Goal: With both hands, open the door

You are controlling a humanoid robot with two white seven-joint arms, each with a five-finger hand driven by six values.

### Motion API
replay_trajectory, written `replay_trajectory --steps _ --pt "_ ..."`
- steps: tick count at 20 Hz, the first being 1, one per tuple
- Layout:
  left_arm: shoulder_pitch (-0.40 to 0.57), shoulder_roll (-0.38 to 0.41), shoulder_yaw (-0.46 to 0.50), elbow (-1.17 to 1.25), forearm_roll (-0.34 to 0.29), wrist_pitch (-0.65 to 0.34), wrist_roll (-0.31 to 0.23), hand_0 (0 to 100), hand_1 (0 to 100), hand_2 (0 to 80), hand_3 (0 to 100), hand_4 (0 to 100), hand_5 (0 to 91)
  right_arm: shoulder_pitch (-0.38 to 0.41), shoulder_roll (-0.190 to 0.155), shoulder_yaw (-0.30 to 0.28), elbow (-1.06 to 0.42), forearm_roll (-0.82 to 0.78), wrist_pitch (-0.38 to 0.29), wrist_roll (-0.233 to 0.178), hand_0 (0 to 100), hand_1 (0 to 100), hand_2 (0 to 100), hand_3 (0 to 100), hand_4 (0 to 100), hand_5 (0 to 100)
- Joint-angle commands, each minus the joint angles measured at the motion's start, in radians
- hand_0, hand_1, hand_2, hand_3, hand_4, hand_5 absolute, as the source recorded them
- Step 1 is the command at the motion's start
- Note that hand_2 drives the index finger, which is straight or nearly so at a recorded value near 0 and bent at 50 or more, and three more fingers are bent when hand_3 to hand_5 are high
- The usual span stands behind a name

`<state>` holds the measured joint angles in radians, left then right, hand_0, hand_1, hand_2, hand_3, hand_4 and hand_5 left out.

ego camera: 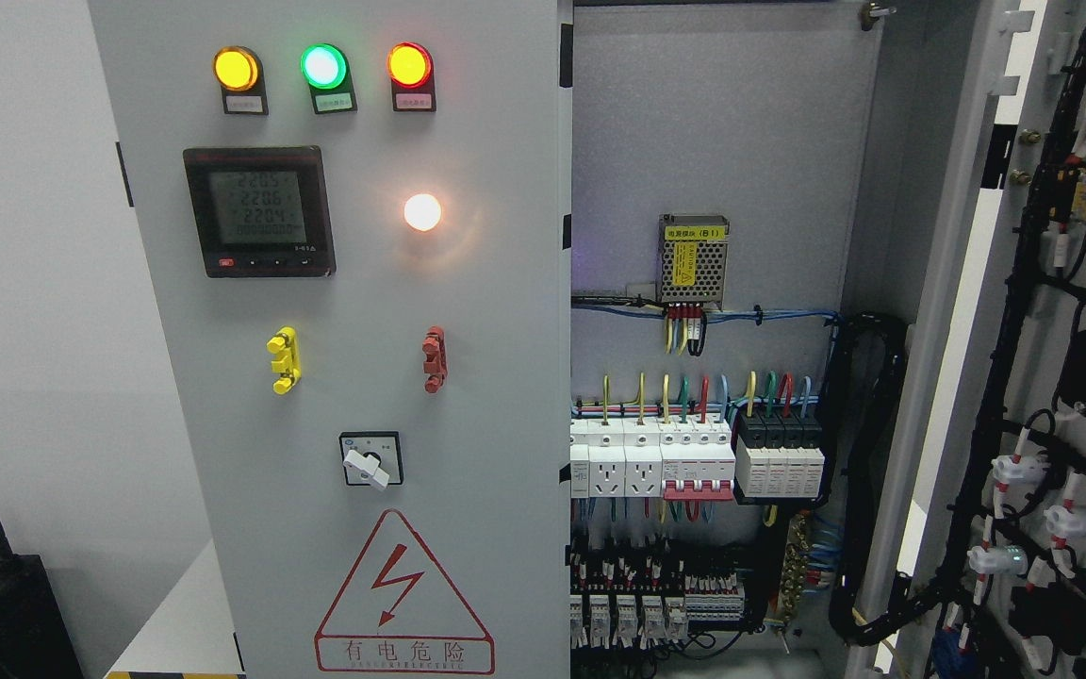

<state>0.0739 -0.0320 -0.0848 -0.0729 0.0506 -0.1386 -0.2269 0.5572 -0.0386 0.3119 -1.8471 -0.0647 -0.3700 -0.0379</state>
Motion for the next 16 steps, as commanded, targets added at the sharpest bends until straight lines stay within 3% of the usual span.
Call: replay_trajectory --steps 1,8,16 --pt "0.0 -0.005 0.0 -0.001 0.0 0.001 0.0 0 0 0.0 0 4 0.0 -0.127 -0.006 0.016 0.006 0.0 0.002 0.003 0 0 0 0 0 0" --pt "0.0 -0.005 0.0 -0.001 0.0 0.001 0.0 0 0 0.0 0 4 0.0 -0.263 -0.058 0.019 0.091 -0.009 0.006 0.003 0 0 0 0 0 0" --pt "0.0 -0.006 0.0 -0.001 -0.002 0.001 0.0 0 0 0.0 0 4 0.0 -0.379 -0.046 0.056 0.158 -0.01 0.014 0.003 0 0 0 0 0 0"
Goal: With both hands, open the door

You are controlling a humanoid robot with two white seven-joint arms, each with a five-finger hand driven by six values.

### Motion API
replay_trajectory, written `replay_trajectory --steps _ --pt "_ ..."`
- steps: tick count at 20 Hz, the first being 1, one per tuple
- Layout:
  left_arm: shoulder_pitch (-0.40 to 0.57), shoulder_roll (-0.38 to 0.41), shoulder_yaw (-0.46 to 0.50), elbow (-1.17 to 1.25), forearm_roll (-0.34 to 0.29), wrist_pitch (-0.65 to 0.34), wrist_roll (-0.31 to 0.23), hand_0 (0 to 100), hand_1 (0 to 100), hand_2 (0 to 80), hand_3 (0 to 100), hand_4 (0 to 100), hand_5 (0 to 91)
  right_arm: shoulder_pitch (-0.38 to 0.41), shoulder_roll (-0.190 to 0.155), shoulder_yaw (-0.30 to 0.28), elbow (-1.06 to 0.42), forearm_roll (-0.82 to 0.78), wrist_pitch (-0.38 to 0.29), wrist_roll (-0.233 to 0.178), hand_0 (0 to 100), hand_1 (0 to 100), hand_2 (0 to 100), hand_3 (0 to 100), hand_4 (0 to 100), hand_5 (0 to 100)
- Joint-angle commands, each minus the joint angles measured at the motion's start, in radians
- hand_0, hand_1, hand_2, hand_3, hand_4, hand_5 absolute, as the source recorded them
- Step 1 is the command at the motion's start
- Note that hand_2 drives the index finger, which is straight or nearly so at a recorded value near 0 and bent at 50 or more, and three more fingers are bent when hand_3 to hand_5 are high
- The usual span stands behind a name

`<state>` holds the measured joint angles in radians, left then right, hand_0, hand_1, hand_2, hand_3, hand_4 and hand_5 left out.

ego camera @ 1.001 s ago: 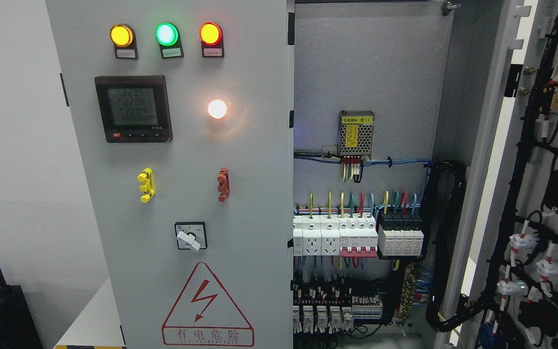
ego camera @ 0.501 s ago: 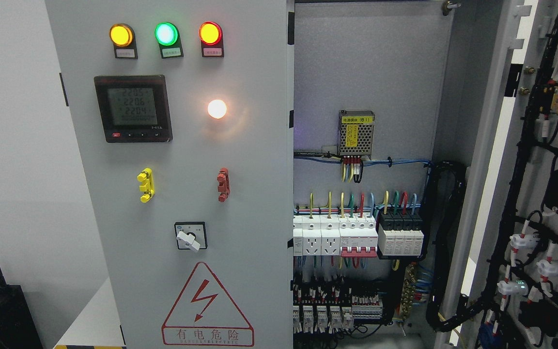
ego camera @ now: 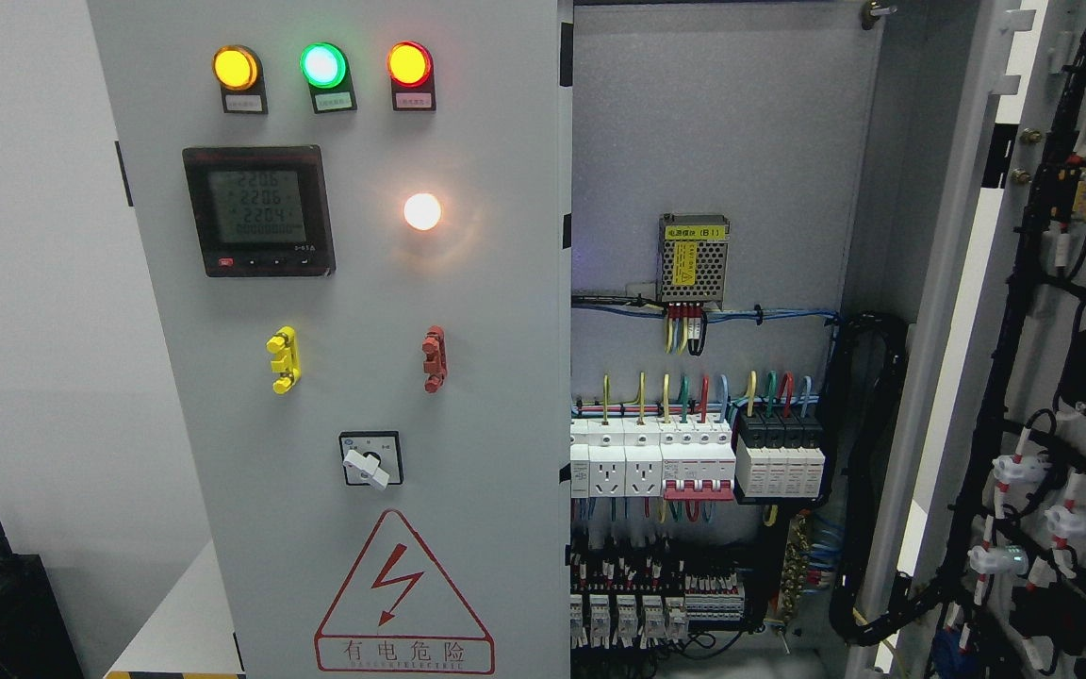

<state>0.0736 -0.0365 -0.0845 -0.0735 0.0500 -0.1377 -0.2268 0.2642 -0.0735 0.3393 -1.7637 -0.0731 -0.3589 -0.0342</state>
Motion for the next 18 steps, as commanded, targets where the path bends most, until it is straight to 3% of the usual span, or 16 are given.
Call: replay_trajectory --steps 1,12,18 --pt "0.0 -0.002 0.0 0.0 -0.001 0.0 0.0 0 0 0.0 0 4 0.0 -0.095 -0.011 0.035 0.078 -0.002 0.003 0.0 0 0 0 0 0 0" --pt "0.0 -0.002 0.0 0.0 -0.001 0.0 0.0 0 0 0.0 0 4 0.0 -0.229 -0.038 0.125 0.131 -0.025 0.005 0.0 0 0 0 0 0 0" --pt "0.0 -0.002 0.0 0.0 0.001 0.0 0.0 0 0 0.0 0 4 0.0 -0.341 -0.038 0.129 0.22 -0.123 0.021 0.0 0 0 0 0 0 0"
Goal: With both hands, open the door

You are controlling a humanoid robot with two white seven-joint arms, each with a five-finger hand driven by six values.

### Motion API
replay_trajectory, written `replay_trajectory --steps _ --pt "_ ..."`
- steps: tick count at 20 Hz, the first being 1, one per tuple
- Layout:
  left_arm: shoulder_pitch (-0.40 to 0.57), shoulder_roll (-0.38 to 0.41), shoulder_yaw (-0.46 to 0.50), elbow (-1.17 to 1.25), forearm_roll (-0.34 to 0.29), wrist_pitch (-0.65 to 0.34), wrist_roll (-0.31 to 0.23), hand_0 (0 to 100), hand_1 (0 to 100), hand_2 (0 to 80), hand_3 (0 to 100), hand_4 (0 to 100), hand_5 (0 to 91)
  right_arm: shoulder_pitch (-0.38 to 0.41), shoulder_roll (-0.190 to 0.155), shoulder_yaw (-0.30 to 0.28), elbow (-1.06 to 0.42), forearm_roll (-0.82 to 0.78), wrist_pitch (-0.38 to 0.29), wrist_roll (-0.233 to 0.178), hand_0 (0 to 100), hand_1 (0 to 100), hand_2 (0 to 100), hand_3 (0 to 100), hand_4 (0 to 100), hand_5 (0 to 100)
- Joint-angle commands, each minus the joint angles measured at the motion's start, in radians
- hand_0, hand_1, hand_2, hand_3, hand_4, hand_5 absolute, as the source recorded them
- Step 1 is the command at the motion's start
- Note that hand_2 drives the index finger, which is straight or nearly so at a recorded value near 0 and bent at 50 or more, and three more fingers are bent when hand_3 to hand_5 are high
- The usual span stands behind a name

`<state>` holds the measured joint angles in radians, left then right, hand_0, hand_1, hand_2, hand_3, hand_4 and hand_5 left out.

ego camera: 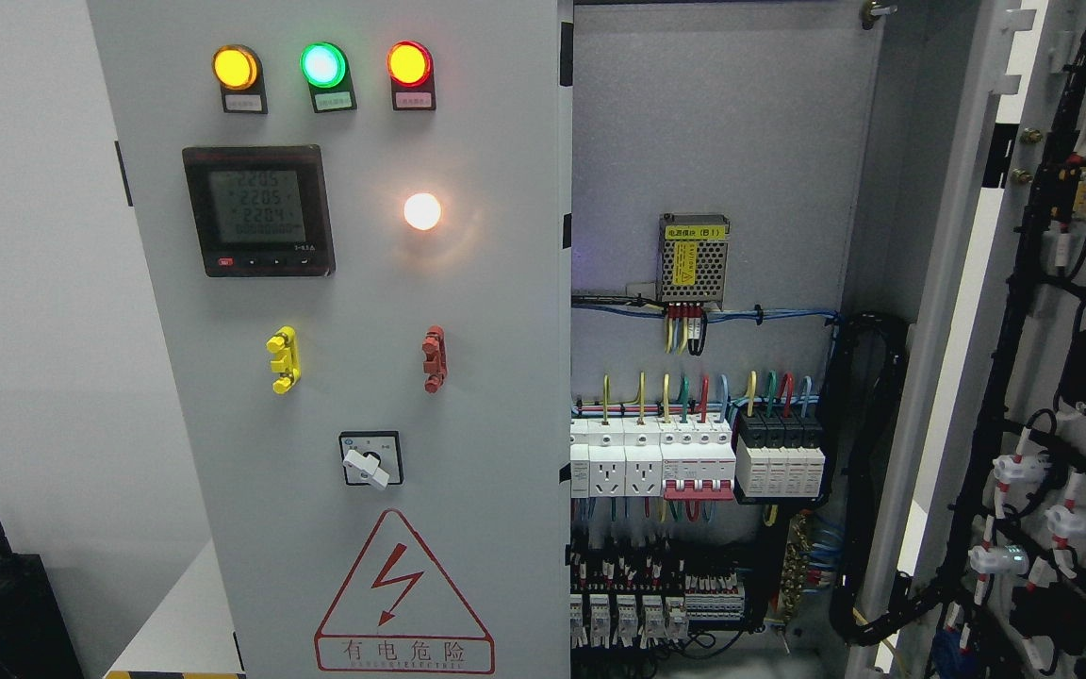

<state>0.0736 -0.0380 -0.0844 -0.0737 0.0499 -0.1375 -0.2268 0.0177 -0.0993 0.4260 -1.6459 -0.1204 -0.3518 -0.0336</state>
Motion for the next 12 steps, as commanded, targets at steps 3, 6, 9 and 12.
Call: replay_trajectory --steps 3,6,9,12 --pt "0.0 0.0 0.0 0.0 -0.001 -0.001 0.0 0 0 0.0 0 4 0.0 -0.157 -0.023 0.042 0.13 -0.11 0.034 0.0 0 0 0 0 0 0" --pt "0.0 0.0 0.0 0.0 0.001 -0.001 0.0 0 0 0.0 0 4 0.0 -0.195 -0.03 0.042 0.147 -0.113 0.036 0.0 0 0 0 0 0 0" --pt "0.0 0.0 0.0 0.0 -0.001 -0.001 0.0 0 0 0.0 0 4 0.0 -0.231 -0.03 0.04 0.172 -0.113 0.048 0.0 0 0 0 0 0 0" --pt "0.0 0.0 0.0 0.0 -0.001 -0.001 0.0 0 0 0.0 0 4 0.0 -0.254 -0.03 0.04 0.175 -0.114 0.057 0.0 0 0 0 0 0 0"
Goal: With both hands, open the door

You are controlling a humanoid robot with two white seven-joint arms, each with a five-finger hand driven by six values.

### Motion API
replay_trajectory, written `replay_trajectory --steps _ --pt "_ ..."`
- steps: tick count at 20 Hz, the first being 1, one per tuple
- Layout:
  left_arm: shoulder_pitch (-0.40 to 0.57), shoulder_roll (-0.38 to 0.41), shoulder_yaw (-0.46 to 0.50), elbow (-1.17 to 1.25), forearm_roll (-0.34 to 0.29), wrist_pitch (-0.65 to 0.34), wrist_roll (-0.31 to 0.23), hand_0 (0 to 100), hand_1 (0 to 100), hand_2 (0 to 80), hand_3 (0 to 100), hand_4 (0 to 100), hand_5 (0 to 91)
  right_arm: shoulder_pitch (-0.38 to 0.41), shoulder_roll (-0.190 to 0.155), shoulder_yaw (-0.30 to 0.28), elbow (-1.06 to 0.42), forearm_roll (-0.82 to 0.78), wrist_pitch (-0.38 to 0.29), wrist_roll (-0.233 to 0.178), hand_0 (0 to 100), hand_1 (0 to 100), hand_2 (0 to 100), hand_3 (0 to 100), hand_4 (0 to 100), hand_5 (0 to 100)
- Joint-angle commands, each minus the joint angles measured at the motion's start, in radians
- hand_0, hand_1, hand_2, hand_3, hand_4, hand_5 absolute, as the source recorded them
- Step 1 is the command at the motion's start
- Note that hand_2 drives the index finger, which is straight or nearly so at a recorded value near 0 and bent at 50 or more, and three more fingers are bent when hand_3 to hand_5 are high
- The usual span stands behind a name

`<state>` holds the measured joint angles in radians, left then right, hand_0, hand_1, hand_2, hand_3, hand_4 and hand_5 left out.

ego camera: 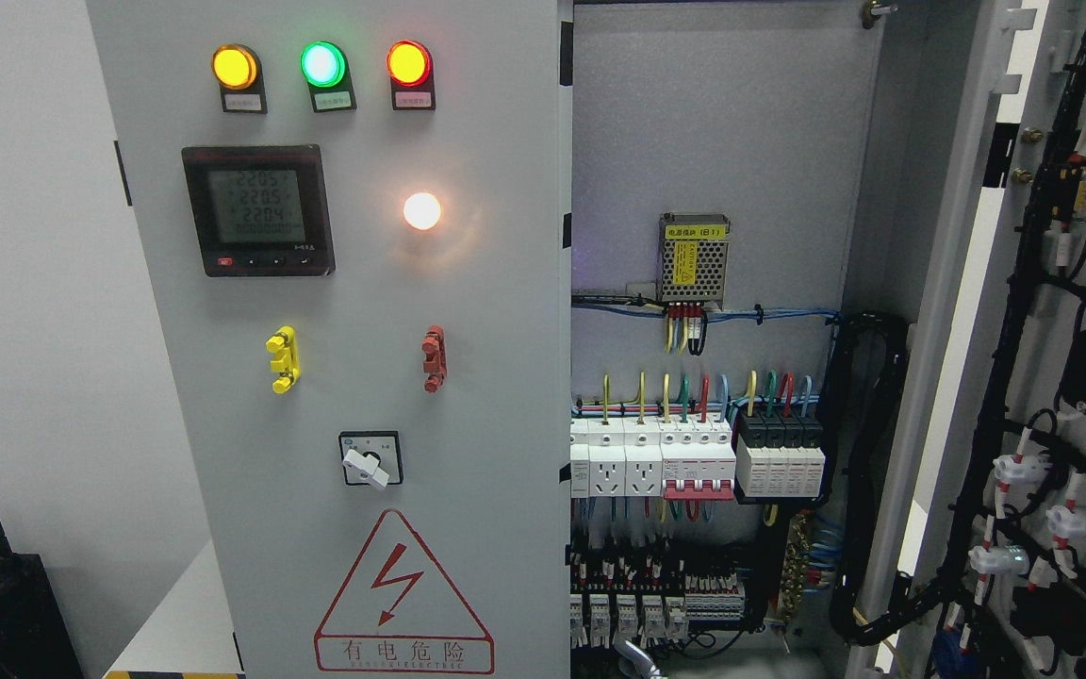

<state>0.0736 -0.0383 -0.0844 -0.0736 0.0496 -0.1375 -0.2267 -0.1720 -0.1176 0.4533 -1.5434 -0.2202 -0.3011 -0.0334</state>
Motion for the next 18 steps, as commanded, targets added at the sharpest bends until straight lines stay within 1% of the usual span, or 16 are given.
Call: replay_trajectory --steps 1,4,7,10,12,13,16,18 --pt "0.0 0.0 0.0 0.0 0.001 0.001 0.0 0 0 0.0 0 4 0.0 -0.073 -0.01 0.013 0.072 -0.014 0.01 0.0 0 0 0 0 0 0" --pt "0.0 0.0 0.0 0.0 0.0 -0.001 0.0 0 0 0.0 0 4 0.0 -0.083 -0.007 0.015 0.069 -0.016 0.045 0.0 0 0 0 0 0 0" --pt "0.0 0.0 0.0 0.0 0.0 -0.001 0.0 0 0 0.0 0 4 0.0 -0.083 -0.004 0.024 0.068 -0.024 0.049 0.0 0 0 0 0 0 0" --pt "0.0 0.0 0.0 0.0 0.0 -0.001 0.0 0 0 0.0 0 4 0.0 -0.095 -0.004 0.024 0.068 -0.024 0.05 0.021 0 0 0 0 0 0" --pt "0.0 0.0 0.0 0.0 0.0 -0.001 0.0 0 0 0.0 0 4 0.0 -0.098 -0.004 0.024 0.069 -0.034 0.051 0.023 0 0 0 0 0 0" --pt "0.0 0.0 0.0 0.0 0.001 -0.001 0.0 0 0 0.0 0 4 0.0 -0.106 -0.004 0.025 0.068 -0.047 0.056 0.023 0 0 0 0 0 0" --pt "0.0 0.0 0.0 0.0 0.0 -0.001 0.0 0 0 0.0 0 4 0.0 -0.132 -0.001 0.024 0.069 -0.071 0.099 0.023 0 0 0 0 0 0" --pt "0.0 0.0 0.0 0.0 0.0 -0.001 0.0 0 0 0.0 0 4 0.0 -0.138 -0.001 0.024 0.069 -0.073 0.099 0.021 0 0 0 0 0 0"
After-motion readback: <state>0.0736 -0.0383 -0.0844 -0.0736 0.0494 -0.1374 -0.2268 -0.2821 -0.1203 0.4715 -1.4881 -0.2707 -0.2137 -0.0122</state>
